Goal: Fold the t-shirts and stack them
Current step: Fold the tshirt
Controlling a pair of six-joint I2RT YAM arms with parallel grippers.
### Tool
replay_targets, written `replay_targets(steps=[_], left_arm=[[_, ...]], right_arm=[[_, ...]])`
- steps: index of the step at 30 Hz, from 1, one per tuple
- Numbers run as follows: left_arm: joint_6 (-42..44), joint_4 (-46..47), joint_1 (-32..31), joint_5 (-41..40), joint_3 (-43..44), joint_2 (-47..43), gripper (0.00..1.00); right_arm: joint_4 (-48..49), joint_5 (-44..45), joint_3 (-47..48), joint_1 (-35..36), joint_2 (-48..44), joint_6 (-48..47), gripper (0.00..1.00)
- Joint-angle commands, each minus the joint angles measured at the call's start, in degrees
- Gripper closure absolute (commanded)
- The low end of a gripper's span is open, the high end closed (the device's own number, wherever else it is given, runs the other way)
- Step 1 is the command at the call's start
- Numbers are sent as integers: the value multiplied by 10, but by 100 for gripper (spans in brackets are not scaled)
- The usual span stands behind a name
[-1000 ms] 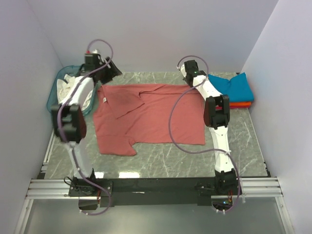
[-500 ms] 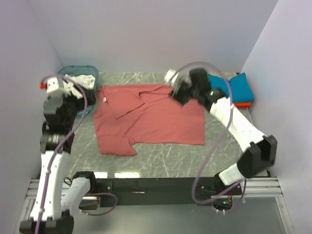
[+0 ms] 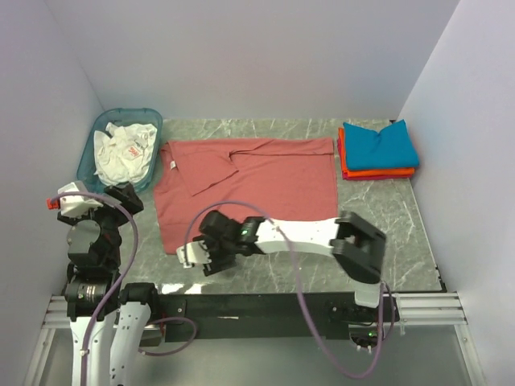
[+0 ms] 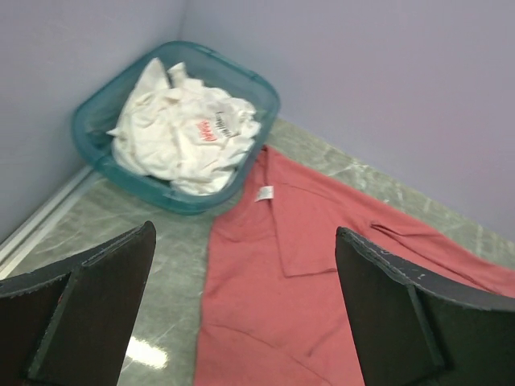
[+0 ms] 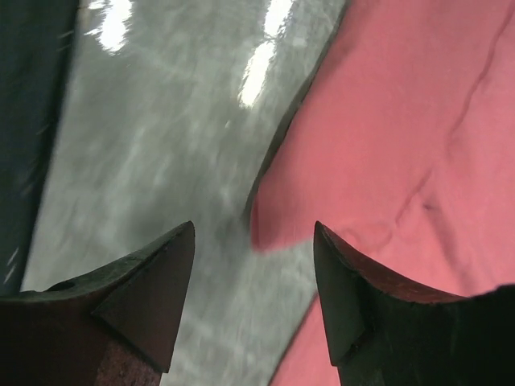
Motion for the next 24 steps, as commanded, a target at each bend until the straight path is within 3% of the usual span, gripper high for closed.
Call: replay_targets(steps=[1,9,13,20,23,24], left_arm=[[-6,-13,0,-72,-2,-19,1],[-21,-18,0,-95,-2,-31,1],[-22,-17,0,-97,-2,-34,0],[-22,-14,0,-92,-3,-35,0],[-21,-14,1,-90,-3,-34,0],[-21,-13,0,-90,-4,-34,0]], right_arm=[[48,112,69,14,48,42,33],[53,140,143,29,157,63,37],[45,118,155,29,171,74,46],[33,86,167,29,183,93,52],[19,72,186,29,196,104,60],[16,65,195,29,200,110,68]])
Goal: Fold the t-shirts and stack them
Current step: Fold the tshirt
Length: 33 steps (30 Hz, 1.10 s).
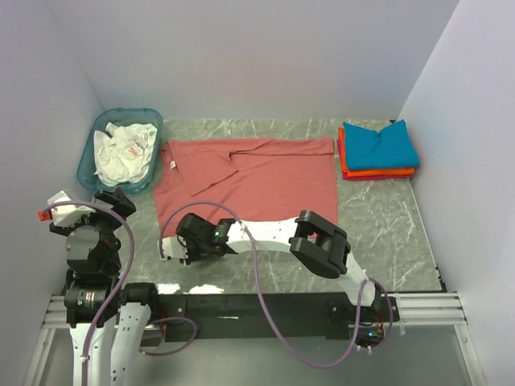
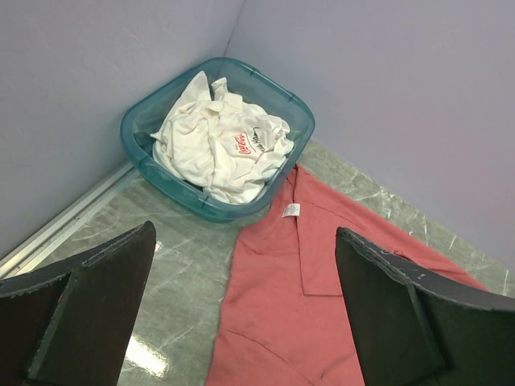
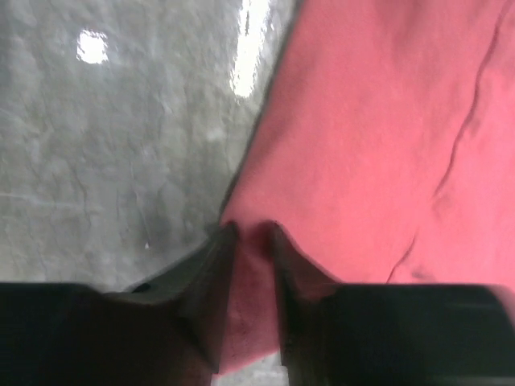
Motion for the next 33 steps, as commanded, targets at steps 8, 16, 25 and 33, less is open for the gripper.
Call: replay_targets(steps=[8,16,25,33], left_arm=[[-4,9,1,2,0,-8,1],[-2,13,0,11,-3,-8,0],[2,19,1,41,-7,-1,1],[-112,29,-1,240,-20,78,2]], right_arm=[[-23,-56,50,-11,-7,51,99],[-21,-85,83,-83,-53,109,100],[-45,-74,143,-189,-15,198,80],[-63,-80,140,-259,-43,198,45]])
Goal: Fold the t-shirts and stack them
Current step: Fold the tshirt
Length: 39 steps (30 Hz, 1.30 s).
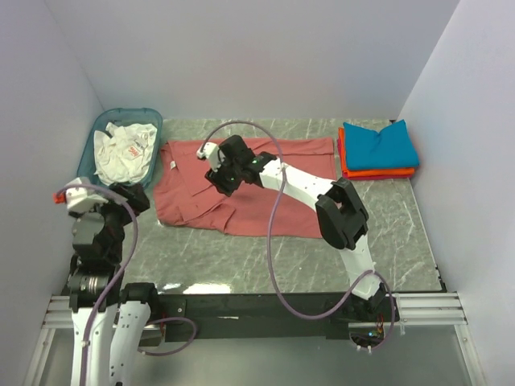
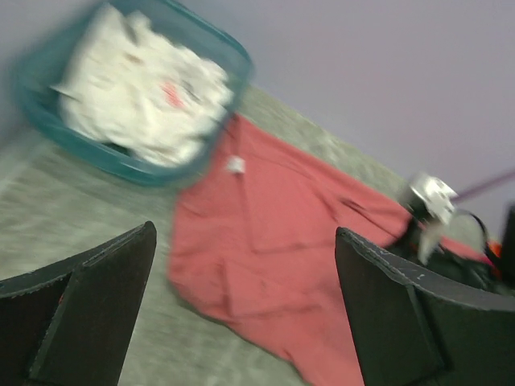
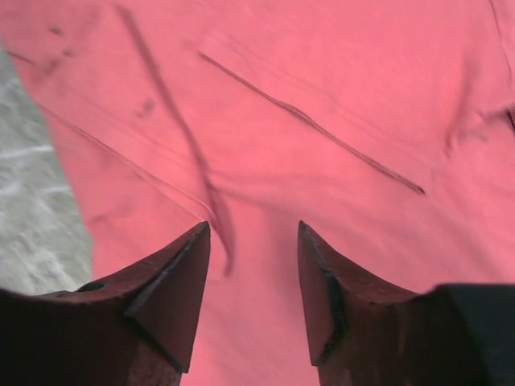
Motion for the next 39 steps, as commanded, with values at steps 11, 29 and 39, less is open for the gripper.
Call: replay_targets(steps=[11,29,39], left_arm=[[-285,74,-1,328,-139,237,25],[-332,222,0,226,-145,467,50],[-322,246,-1,235,-135,511,55]], right_arm=[[-66,-168,-204,-112,-240,-81,41],[-44,-235,-325,-198,-324,-71,41],[-46,-244,-327,-202,-321,-72,41]])
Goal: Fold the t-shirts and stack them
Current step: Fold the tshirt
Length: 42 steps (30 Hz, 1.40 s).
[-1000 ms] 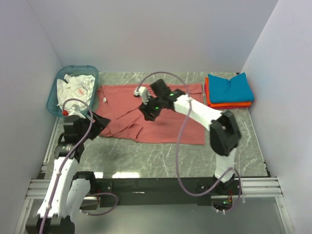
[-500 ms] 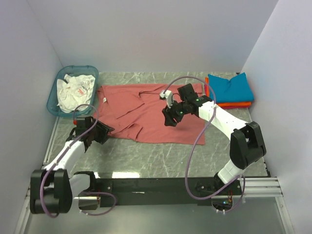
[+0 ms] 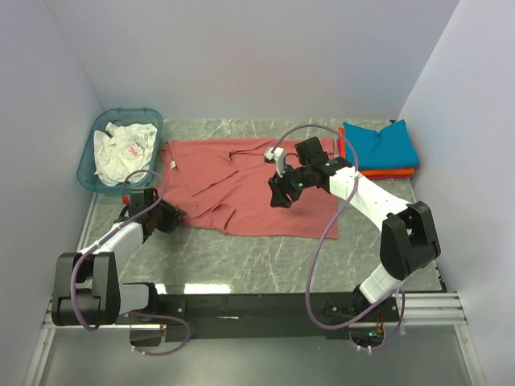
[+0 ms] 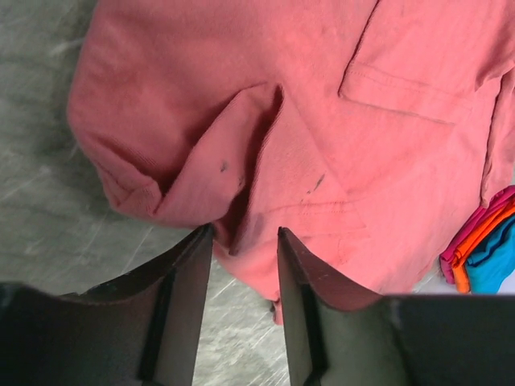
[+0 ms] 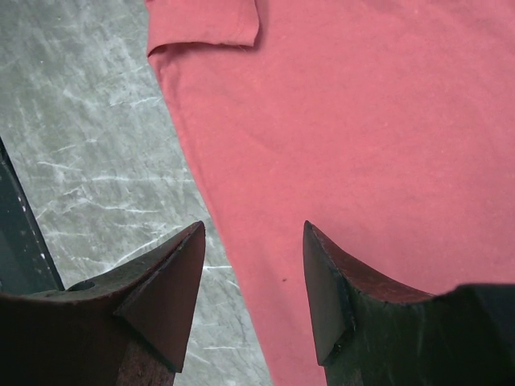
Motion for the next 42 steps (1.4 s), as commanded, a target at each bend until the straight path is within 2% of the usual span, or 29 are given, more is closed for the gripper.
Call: replay_targets(steps=[1,13,31,41,42], left_arm=[[10,30,-1,1,24,8,57],[30,3,-6,-8,37,-26,55],[41,9,-7,-13,35,23,54],[35,18,-31,-13,37,35,56],[36,17,-32,-13,39,31,59]], right_arm=[[14,-13,-1,-6,-21,1,41],[15,-14,-2,-7,-17,-1,41],[16,-20,-5,-17,-21,0,41],[17,-21,-6,-22,-25,0,41],[17,-21,-6,-21,-26,0,41]])
